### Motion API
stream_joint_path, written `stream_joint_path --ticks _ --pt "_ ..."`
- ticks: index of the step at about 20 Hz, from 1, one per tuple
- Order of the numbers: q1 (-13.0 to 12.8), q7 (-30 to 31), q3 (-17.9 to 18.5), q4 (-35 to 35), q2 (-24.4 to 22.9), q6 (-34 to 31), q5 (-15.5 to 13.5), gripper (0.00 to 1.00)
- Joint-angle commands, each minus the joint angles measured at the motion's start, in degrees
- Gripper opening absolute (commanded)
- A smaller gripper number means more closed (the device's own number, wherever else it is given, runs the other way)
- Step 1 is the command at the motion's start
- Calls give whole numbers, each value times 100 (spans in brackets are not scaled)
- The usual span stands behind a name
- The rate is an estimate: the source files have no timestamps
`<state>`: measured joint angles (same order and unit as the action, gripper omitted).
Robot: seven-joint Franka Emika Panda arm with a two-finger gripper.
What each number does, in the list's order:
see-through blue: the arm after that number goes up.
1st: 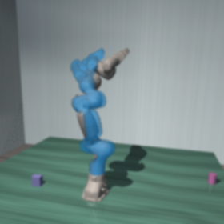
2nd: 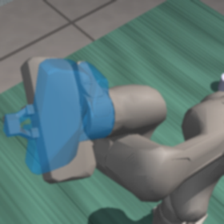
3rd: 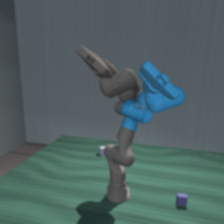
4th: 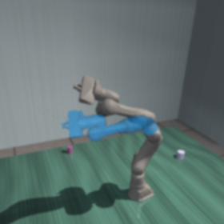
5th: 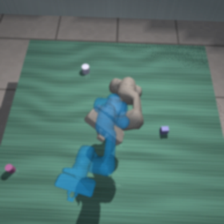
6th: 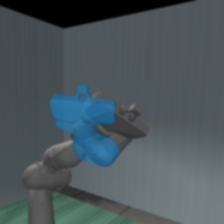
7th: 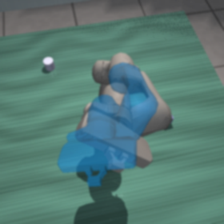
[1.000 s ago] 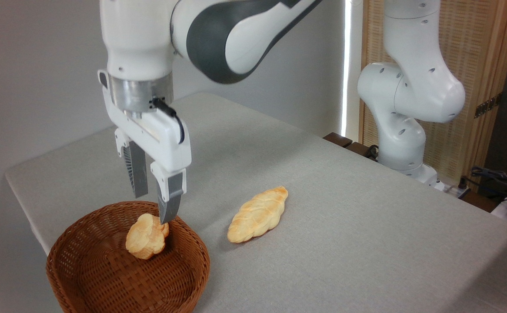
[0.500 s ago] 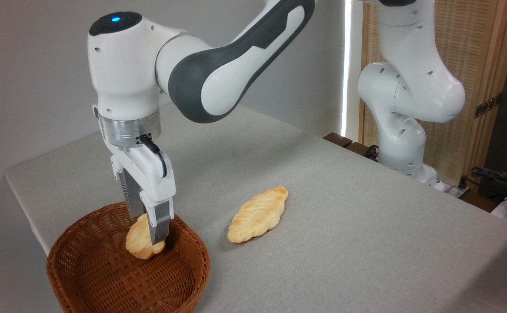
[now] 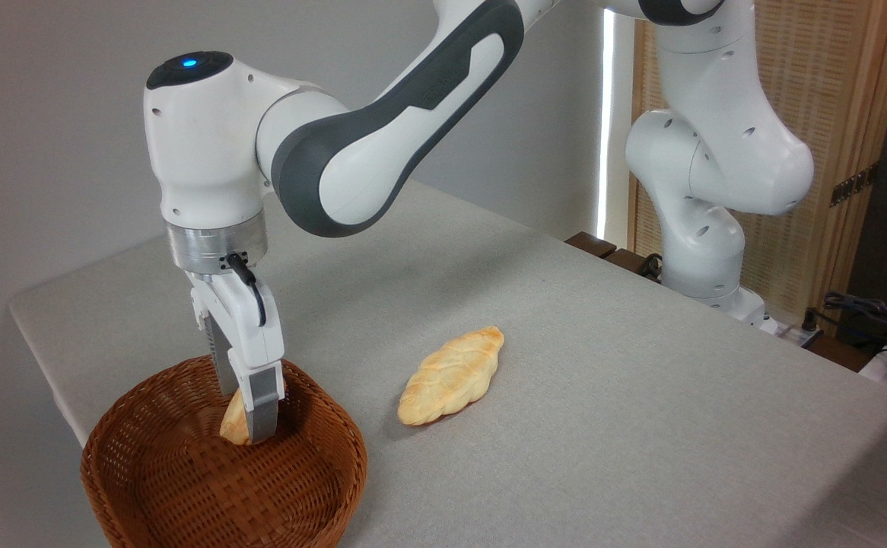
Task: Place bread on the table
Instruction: 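Close the gripper on the round bread roll inside the basket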
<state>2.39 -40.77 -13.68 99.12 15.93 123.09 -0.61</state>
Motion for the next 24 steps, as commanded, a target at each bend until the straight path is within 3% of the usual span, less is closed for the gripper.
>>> stream_joint_path --ticks 1,12,13,15,16,24 --pt "7 -80 -20 -24 59 101 122 100" --pt "7 -246 -20 -24 112 101 201 98" --pt "7 -282 -29 -24 112 101 201 90" --pt "7 -291 -29 -24 103 101 201 65" --pt "7 -291 -29 -24 95 101 201 60" --pt "7 -282 -20 -24 86 101 184 61"
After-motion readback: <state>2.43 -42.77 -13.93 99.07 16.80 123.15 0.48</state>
